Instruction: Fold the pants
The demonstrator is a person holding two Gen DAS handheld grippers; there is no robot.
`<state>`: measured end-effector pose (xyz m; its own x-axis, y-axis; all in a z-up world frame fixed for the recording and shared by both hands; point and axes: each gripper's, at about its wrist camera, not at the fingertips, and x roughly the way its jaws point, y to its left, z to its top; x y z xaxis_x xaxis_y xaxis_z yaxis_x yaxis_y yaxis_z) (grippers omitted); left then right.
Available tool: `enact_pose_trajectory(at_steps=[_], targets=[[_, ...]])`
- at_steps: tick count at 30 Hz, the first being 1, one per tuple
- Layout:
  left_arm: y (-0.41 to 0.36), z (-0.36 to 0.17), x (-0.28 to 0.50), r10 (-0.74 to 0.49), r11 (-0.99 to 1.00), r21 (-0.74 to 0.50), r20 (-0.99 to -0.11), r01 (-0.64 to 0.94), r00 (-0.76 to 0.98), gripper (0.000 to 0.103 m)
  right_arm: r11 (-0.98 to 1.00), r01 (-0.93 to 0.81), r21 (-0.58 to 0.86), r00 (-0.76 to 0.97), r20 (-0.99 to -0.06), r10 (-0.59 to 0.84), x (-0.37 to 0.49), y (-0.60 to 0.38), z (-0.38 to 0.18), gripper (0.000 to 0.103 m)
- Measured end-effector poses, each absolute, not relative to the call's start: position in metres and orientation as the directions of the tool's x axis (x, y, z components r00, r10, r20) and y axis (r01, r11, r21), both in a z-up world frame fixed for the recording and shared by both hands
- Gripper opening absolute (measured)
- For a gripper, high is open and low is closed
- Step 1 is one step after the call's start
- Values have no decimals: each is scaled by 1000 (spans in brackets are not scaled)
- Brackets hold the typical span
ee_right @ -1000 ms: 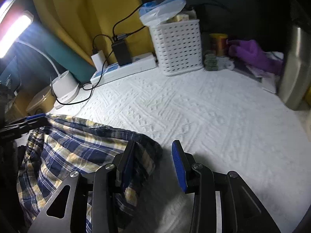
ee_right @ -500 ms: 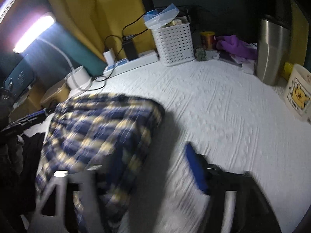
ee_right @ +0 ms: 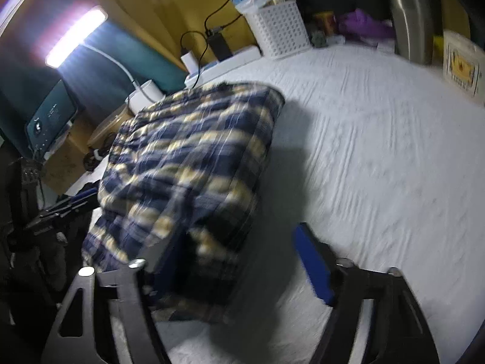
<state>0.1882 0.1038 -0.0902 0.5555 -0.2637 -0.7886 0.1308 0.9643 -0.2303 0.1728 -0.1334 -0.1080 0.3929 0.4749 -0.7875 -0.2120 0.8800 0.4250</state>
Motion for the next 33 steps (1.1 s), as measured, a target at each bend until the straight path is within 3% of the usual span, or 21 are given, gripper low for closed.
enact_pose_trajectory(at_steps=[3,5,7,9,14,17,21,27,29,30,32,33], targets=[[101,-98,184,-290,957,-252,-795,144,532,72,861,-207,464,390,-768,508,166,-130,-113,34],[100,-102,181,-298,954,-260,-797,147,525,72,856,-200,477,408,-754,515,162,-130,-114,32],[98,-107,179,-304,953,-262,-805,153,509,72,851,-203,484,406,-749,523,160,-131,-115,15],[96,-110,177,-301,954,-262,-814,149,496,72,871,-208,446,438,-753,491,158,-133,-112,7],[90,-107,167,-307,952,-267,-814,152,494,70,896,-197,399,477,-759,443,154,-147,-103,5],[83,-103,158,-330,944,-282,-804,172,495,56,918,-189,348,506,-767,395,152,-157,-96,5],[77,-108,151,-353,935,-307,-806,175,475,49,937,-151,314,524,-779,345,148,-174,-96,5],[81,-101,147,-317,948,-289,-806,135,501,49,952,-189,242,504,-808,306,141,-173,-102,5],[83,-95,148,-293,955,-269,-802,124,521,50,952,-197,233,500,-812,302,142,-173,-101,10],[83,-92,149,-284,958,-261,-798,120,532,52,958,-194,210,501,-819,281,143,-173,-99,18],[82,-86,150,-265,963,-243,-785,114,560,61,966,-184,183,515,-819,253,145,-177,-94,42],[81,-84,151,-257,965,-236,-778,113,573,65,967,-178,180,524,-815,248,146,-180,-92,75]])
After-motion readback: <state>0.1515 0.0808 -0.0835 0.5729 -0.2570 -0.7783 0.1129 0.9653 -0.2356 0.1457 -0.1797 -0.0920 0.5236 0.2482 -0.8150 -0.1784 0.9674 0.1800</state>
